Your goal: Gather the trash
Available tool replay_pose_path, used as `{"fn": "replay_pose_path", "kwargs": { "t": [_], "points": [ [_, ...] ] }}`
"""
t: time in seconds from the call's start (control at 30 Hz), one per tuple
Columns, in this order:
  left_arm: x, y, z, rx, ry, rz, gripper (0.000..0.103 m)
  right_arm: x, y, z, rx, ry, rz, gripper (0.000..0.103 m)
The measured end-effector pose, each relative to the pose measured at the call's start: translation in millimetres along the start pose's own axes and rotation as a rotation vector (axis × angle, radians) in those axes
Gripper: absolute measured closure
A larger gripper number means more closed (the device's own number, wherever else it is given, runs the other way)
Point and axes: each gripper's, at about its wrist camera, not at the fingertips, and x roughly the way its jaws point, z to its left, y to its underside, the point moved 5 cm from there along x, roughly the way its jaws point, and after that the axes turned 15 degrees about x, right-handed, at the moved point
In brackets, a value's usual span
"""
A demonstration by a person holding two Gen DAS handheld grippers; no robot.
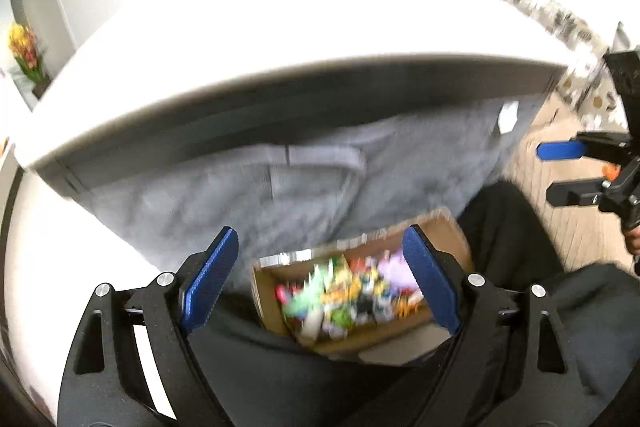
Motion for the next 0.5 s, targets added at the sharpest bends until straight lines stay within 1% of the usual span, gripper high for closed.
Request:
{"fn": "replay_pose_path", "kwargs": {
  "t": [0.03, 0.07, 0.1, 0.13, 0.17, 0.2, 0.23, 0.3, 0.33, 0.43, 0.5],
  "points": [
    [-14, -13, 4, -0.01, -0.014, -0.041, 0.015, -16, -8, 10, -0.014, -0.018, -0.035, 0.014],
    [-28, -26, 9, -0.026, -0.028, -0.083, 0.013, -29, -17, 18, -0.028, -0.033, -0.068, 0.012],
    [-37, -36, 13, -0.038, -0.035, -0.115, 0.013, -40, -25, 25, -0.038, -0.038, -0.097, 0.008],
    [-46, -49, 19, -0.049, -0.04, -0.148, 0.012, -54, -38, 33, -0.051, -0.034, -0.146, 0.005],
    [-52, -58, 24, -0.055, -0.048, -0.17, 0.011, -66, -51, 40, -0.065, -0.022, -0.191, 0.006],
    [-58, -71, 32, -0.064, -0.074, -0.2, 0.011, -79, -69, 47, -0.084, 0.004, -0.247, 0.006],
    [-61, -81, 38, -0.076, -0.104, -0.221, 0.011, -86, -81, 51, -0.095, 0.021, -0.284, 0.006],
    [-62, -106, 53, -0.115, -0.141, -0.247, 0.011, -100, -115, 59, -0.123, 0.078, -0.382, 0.006],
    [-58, -119, 62, -0.143, -0.155, -0.258, 0.01, -102, -127, 61, -0.124, 0.1, -0.414, 0.006],
    [-43, -147, 86, -0.216, -0.194, -0.27, 0.01, -102, -174, 62, -0.104, 0.204, -0.534, 0.005],
    [-29, -165, 102, -0.254, -0.23, -0.267, 0.009, -95, -203, 59, -0.089, 0.255, -0.586, 0.006]
  ]
}}
